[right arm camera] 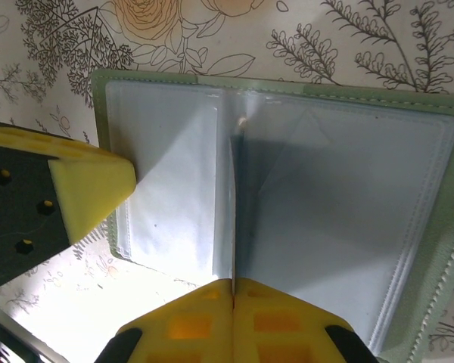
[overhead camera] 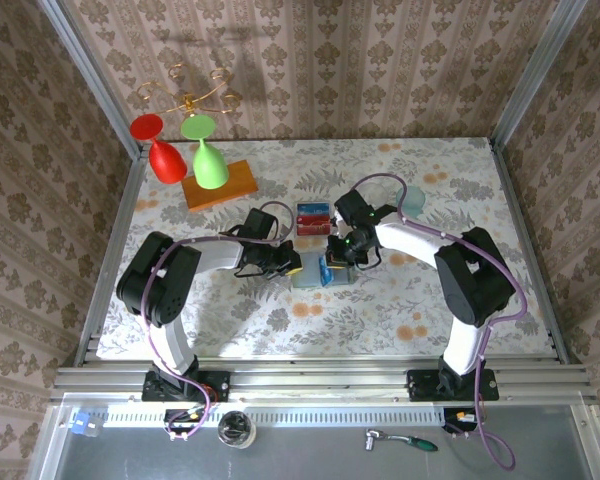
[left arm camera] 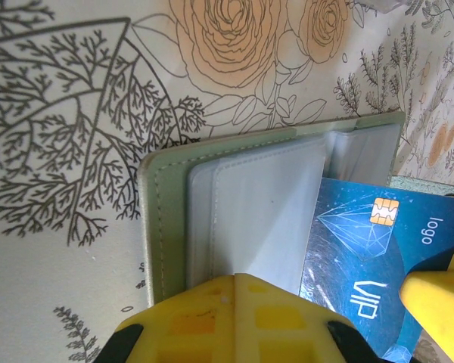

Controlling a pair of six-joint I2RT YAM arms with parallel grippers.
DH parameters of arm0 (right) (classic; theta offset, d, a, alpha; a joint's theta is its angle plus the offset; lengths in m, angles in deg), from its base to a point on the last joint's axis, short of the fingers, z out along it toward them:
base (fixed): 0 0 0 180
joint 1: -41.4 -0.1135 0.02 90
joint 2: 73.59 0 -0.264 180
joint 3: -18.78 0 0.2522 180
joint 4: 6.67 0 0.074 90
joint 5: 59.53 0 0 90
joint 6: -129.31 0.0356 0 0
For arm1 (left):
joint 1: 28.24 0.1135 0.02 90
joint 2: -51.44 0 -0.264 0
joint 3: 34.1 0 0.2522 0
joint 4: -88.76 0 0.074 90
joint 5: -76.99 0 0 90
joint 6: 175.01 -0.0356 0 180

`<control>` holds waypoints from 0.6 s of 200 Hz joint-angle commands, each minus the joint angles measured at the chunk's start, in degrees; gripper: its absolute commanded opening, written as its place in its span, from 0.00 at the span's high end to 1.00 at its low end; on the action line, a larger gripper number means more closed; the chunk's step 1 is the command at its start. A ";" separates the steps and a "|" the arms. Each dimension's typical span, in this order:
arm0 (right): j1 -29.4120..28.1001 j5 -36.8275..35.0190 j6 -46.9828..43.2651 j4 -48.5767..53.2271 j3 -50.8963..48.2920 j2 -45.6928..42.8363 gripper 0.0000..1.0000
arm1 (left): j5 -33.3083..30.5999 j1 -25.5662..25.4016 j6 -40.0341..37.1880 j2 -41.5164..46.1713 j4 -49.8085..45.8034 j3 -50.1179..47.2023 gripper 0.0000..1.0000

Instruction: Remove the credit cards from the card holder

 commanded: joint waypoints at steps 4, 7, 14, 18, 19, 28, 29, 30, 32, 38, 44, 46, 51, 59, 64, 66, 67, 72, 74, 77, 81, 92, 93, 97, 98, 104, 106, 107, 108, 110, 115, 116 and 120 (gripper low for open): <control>1.23 -2.27 -7.49 4.31 2.93 -3.48 0.95 | -0.71 0.72 1.12 1.72 -1.16 1.29 0.98; 1.26 -2.21 -8.66 4.70 3.32 -3.50 0.95 | -0.82 0.72 1.16 1.77 -1.23 1.39 0.98; 1.35 -2.64 -11.42 5.72 4.35 -3.68 0.96 | -0.96 0.81 1.25 1.97 -1.18 1.31 0.97; 1.35 -2.95 -12.64 6.41 4.99 -3.61 0.96 | -0.98 0.92 1.34 2.06 -1.16 1.29 0.97; 1.35 -2.96 -13.06 6.57 5.14 -3.60 0.96 | -1.00 0.91 1.38 2.07 -1.16 1.30 0.97; 1.34 -3.72 -17.21 7.96 6.49 -3.62 0.96 | -1.19 1.06 1.43 2.30 -1.24 1.32 0.97; 1.35 -3.79 -17.76 8.10 6.68 -3.61 0.96 | -1.20 1.11 1.43 2.32 -1.25 1.32 0.97; 1.35 -3.82 -18.26 8.30 6.91 -3.60 0.96 | -1.20 1.09 1.43 2.33 -1.25 1.27 0.97; 1.35 -3.98 -19.20 8.58 7.22 -3.55 0.96 | -1.29 1.12 1.43 2.41 -1.25 1.26 0.97; 1.35 -4.49 -22.67 9.82 8.24 -3.37 0.96 | -1.29 1.23 1.52 2.58 -1.26 1.20 0.97; 1.29 -4.78 -26.16 11.17 9.27 -3.18 0.96 | -1.37 1.31 1.60 2.76 -1.32 1.11 0.97; 1.27 -5.01 -27.33 11.54 9.74 -3.05 0.95 | -1.37 1.33 1.54 2.84 -1.40 1.13 0.97; 1.35 -5.78 -30.01 12.86 10.74 -2.67 0.95 | -1.46 1.42 1.54 2.99 -1.41 1.03 0.97; 1.28 -7.60 -34.31 14.52 12.32 -1.99 0.96 | -1.55 1.56 1.63 3.22 -1.47 0.95 0.97; 1.29 -8.91 -36.68 15.11 13.05 -1.68 0.97 | -1.55 1.67 1.61 3.37 -1.59 0.94 0.97; 1.29 -9.21 -37.74 15.38 13.28 -1.51 0.97 | -1.55 1.68 1.54 3.39 -1.64 0.96 0.97; 1.32 -9.48 -38.22 15.46 13.46 -1.50 0.97 | -1.55 1.69 1.53 3.48 -1.67 0.87 0.97; 1.35 -10.32 -40.65 15.90 14.05 -1.20 0.97 | -1.56 1.77 1.51 3.56 -1.73 0.85 0.97; 1.35 -10.61 -41.37 16.00 14.28 -1.15 0.97 | -1.55 1.82 1.47 3.62 -1.77 0.87 0.97; 1.34 -11.09 -42.98 16.21 14.62 -1.00 0.97 | -1.55 1.90 1.44 3.70 -1.87 0.88 0.97; 1.35 -11.27 -44.84 16.55 15.21 -0.81 0.97 | -1.55 1.95 1.40 3.81 -2.03 0.85 0.97; 1.32 -11.68 -49.57 17.89 17.09 -0.13 0.97 | -1.56 2.17 1.35 4.27 -2.26 0.65 0.97; 1.33 -11.68 -49.98 18.07 17.30 -0.11 0.97 | -1.60 2.19 1.35 4.36 -2.24 0.63 0.97; 1.33 -11.76 -51.60 18.60 18.17 0.39 0.97 | -1.75 2.30 1.40 4.72 -2.30 0.47 0.97; 1.29 -11.76 -52.01 18.69 18.37 0.51 0.97 | -1.74 2.30 1.37 4.76 -2.26 0.45 0.97; 1.27 -12.01 -54.38 19.50 19.62 1.03 0.98 | -1.96 2.39 1.37 5.25 -2.29 0.27 0.97; 1.26 -11.96 -55.19 19.73 19.97 1.30 0.98 | -2.05 2.46 1.42 5.42 -2.30 0.13 0.97; 1.26 -12.00 -55.65 19.92 20.19 1.36 0.98 | -2.11 2.47 1.42 5.51 -2.30 0.11 0.97; 1.26 -12.01 -55.88 20.01 20.44 1.52 0.99 | -2.14 2.47 1.43 5.60 -2.35 0.01 0.97; 1.26 -12.07 -56.82 20.19 20.79 1.75 0.99 | -2.27 2.54 1.41 5.77 -2.38 -0.07 0.97; 1.26 -12.20 -59.29 20.84 21.67 2.16 1.00 | -2.34 2.63 1.43 6.13 -2.36 -0.25 0.97; 1.22 -12.21 -59.81 20.95 21.84 2.27 1.00 | -2.38 2.64 1.39 6.21 -2.33 -0.26 0.97; 1.13 -12.53 -61.79 21.27 22.34 2.67 1.00 | -2.50 2.73 1.43 6.41 -2.39 -0.39 0.97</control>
